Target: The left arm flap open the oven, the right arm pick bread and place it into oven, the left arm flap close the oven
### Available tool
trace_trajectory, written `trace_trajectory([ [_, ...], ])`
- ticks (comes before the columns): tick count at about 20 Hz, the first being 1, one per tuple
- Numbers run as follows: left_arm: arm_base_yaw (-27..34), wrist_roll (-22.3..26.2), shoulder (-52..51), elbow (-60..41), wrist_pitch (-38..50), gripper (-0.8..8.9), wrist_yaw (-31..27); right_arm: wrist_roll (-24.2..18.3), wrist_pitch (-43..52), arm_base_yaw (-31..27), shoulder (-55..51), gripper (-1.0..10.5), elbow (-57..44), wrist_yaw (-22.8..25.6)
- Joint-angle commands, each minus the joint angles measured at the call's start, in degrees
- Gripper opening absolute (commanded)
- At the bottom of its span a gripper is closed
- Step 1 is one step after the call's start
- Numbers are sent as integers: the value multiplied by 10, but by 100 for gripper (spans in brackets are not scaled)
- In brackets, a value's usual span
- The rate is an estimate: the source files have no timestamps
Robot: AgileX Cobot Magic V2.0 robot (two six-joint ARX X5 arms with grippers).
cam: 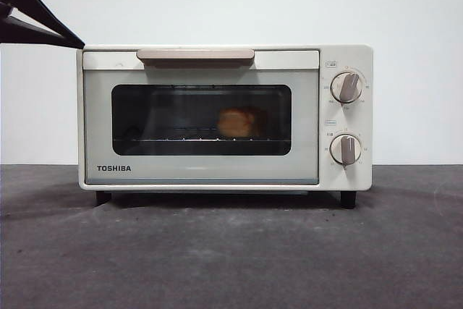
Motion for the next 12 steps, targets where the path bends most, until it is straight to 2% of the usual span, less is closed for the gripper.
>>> trace_trajectory([
  [1,-1,-25,-1,14,9,10,14,6,5,4,4,427,10,0],
  [4,-5,13,-23,14,-19,10,42,6,5,4,4,426,10,0],
  [8,-10,161,-100,14,-142,10,32,3,8,4,4,426,10,13],
  [12,-23,317,-221,14,-294,10,-93,-1,22,4,4,426,10,31],
])
